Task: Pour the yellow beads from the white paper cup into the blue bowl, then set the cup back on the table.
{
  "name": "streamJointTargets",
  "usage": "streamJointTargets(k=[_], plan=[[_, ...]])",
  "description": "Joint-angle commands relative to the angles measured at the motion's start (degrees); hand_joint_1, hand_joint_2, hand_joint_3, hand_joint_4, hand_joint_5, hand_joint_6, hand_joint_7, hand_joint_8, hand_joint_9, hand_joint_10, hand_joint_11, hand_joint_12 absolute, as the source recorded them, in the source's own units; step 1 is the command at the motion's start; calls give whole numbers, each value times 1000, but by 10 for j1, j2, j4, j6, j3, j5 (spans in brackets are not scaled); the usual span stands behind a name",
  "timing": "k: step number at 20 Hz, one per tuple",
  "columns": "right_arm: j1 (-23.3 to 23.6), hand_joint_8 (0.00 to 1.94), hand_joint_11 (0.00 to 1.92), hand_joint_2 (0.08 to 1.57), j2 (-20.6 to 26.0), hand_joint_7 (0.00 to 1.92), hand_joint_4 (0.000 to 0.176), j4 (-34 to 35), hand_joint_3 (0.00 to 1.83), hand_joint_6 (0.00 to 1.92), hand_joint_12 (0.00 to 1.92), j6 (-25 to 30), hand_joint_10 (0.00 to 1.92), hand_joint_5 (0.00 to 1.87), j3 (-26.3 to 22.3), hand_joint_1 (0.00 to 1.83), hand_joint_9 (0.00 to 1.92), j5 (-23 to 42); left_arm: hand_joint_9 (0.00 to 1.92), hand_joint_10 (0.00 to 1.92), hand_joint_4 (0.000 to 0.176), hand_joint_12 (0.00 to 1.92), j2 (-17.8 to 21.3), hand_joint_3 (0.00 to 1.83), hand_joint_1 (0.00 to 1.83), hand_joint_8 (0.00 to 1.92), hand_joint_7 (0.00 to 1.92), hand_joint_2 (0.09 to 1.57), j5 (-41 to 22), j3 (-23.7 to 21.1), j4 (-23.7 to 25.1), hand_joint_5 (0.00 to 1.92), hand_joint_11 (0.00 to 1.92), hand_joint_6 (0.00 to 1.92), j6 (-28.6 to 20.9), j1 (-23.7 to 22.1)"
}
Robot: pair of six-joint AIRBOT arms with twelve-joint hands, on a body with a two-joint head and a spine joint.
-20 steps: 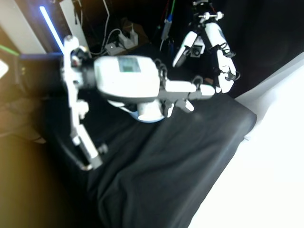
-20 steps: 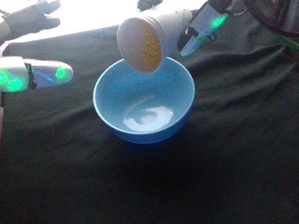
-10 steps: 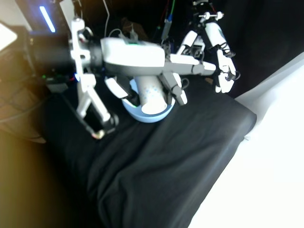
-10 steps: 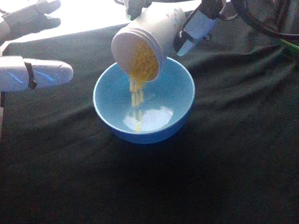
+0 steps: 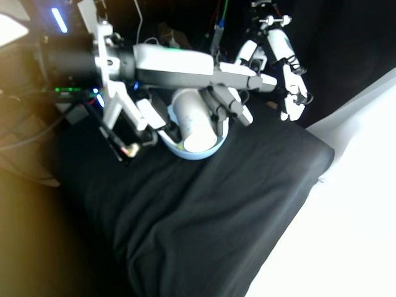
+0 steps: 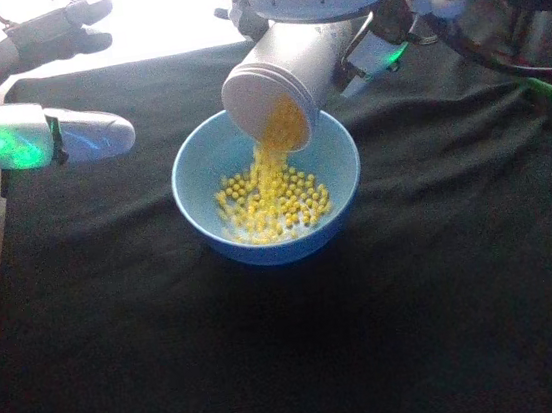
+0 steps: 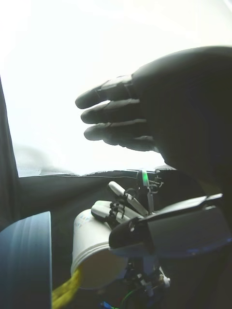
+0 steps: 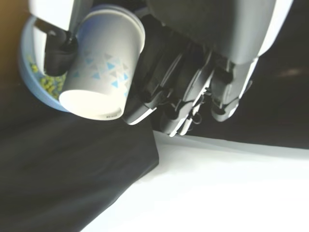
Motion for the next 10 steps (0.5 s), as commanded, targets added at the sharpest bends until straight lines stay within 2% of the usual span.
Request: streamJointTargets(k=[1, 2, 3, 4, 5, 6, 9, 10], plan=[[12, 568, 12, 1060, 1, 1216, 23, -1, 0, 921, 7, -5, 9, 1025, -3, 1245, 759, -7, 301, 3, 0, 698, 2, 0, 696, 1, 397, 881, -65, 3, -17, 196, 0, 0, -6, -3], [14, 472, 17, 1046, 1, 1277, 10, -17, 0, 870, 10, -5, 5, 1046, -7, 1255, 743, -14, 294, 1, 0, 691, 2, 0, 700, 0, 395, 880, -65, 3, -17, 193, 0, 0, -6, -3], [15, 450, 19, 1032, 1, 1292, 26, -28, 2, 786, 13, -5, 1, 1093, -10, 1256, 731, -18, 285, 0, 7, 676, 2, 0, 698, 0, 390, 877, -65, 3, -17, 191, 0, 0, -6, -3], [16, 356, 41, 1017, 2, 1354, 15, -43, 0, 698, 29, -5, 5, 1132, -14, 1265, 752, -24, 281, 0, 6, 662, 2, 0, 691, 0, 381, 877, -65, 3, -17, 192, 0, 0, -7, -3], [16, 436, 52, 1044, 3, 1274, 30, -59, 0, 880, 25, -5, 17, 1061, -19, 1249, 728, -28, 289, 1, 13, 684, 1, 0, 695, 1, 392, 871, -65, 3, -17, 201, 0, 1, -7, -3], [17, 436, 52, 1044, 3, 1274, 30, -66, 0, 880, 25, -5, 17, 1061, -22, 1249, 728, -30, 289, 1, 13, 684, 1, 0, 695, 1, 392, 871, -65, 3, -17, 201, 0, 1, -7, -3], [20, 352, 9, 1043, 4, 1294, 9, -93, 0, 923, 17, -5, 21, 1059, -30, 1254, 839, -40, 290, 2, 20, 678, 1, 0, 694, 0, 382, 868, -66, 3, -17, 202, 0, 0, -7, -3], [20, 343, 1, 1043, 5, 1312, 0, -102, 0, 923, 3, -5, 3, 1045, -34, 1259, 722, -47, 284, 0, 23, 676, 1, 0, 700, 0, 375, 869, -66, 3, -17, 206, 0, 2, -7, -3]])
